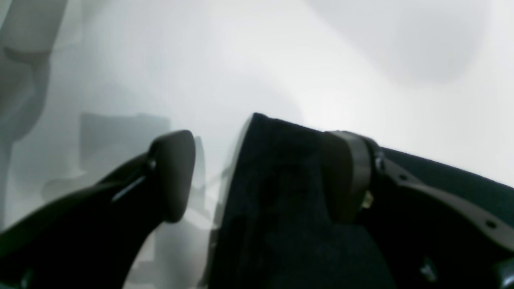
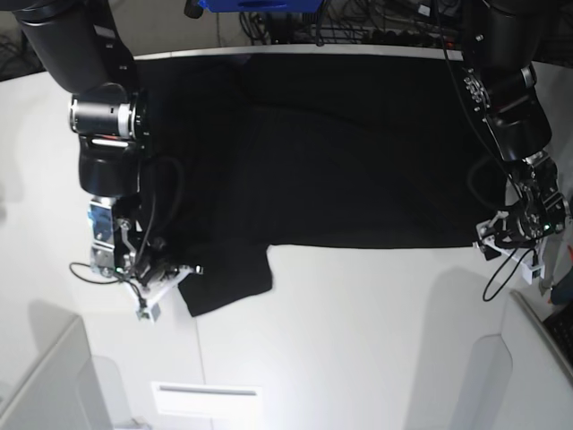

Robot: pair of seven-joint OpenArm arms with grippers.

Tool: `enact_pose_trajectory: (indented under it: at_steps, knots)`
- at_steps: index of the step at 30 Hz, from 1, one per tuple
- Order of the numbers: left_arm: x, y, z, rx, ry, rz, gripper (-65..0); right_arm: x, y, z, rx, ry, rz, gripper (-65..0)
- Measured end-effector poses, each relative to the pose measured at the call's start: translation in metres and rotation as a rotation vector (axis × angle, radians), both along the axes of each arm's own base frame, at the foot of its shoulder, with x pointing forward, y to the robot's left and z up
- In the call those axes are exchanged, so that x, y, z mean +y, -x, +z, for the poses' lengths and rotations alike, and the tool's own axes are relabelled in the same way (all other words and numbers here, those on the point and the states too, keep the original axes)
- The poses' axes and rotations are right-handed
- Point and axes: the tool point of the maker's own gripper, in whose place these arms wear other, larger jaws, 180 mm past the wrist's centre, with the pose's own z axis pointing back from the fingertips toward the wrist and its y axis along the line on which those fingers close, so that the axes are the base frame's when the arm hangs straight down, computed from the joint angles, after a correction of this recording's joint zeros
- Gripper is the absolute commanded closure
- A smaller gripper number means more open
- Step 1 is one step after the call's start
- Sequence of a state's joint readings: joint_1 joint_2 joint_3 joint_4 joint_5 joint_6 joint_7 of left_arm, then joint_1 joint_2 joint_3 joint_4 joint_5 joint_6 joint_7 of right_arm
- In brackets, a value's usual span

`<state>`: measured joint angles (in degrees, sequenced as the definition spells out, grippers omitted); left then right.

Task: Fold the T-shirt properly
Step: 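Grasp the hem corners of the shirt with both grippers, then fold the hem up over the shoulders with both grippers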

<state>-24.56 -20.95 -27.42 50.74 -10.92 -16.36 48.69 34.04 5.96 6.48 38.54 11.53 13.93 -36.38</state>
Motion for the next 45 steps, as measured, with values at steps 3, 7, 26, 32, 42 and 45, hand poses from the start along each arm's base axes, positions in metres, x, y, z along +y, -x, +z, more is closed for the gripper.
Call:
enact_pose_trajectory:
  at_steps: [3, 7, 26, 32, 42, 45]
  knots:
    - [-0.001, 0.002, -0.003, 0.007, 0.001, -0.001, -46.9, 0.002, 0.000, 0.000, 0.000, -0.002, 0.002, 0.0]
    - [-0.012, -0.003, -0.007, -0.012, 0.016, -0.008, -37.0, 0.002, 0.000, 0.000, 0.000, -0.003, 0.001, 0.0]
    - [-0.027, 0.010, 0.018, -0.074, 0.059, -0.044, 0.0, -0.008, 0.020, 0.039, -0.225, 0.073, 0.021, 0.0]
    - [-0.031, 0.031, 0.051, -0.139, 0.099, -0.102, 0.0, -0.007, 0.037, 0.061, -0.258, 0.111, 0.047, 0.0]
    - [0.001, 0.108, 0.055, -0.073, 0.066, -0.061, 0.0, -0.043, 0.108, 0.081, -0.233, 0.156, -0.014, 0.0]
    - [-0.012, 0.111, 0.066, -0.106, 0.038, -0.149, 0.0, -0.043, 0.132, 0.087, -0.241, 0.098, -0.026, 0.0]
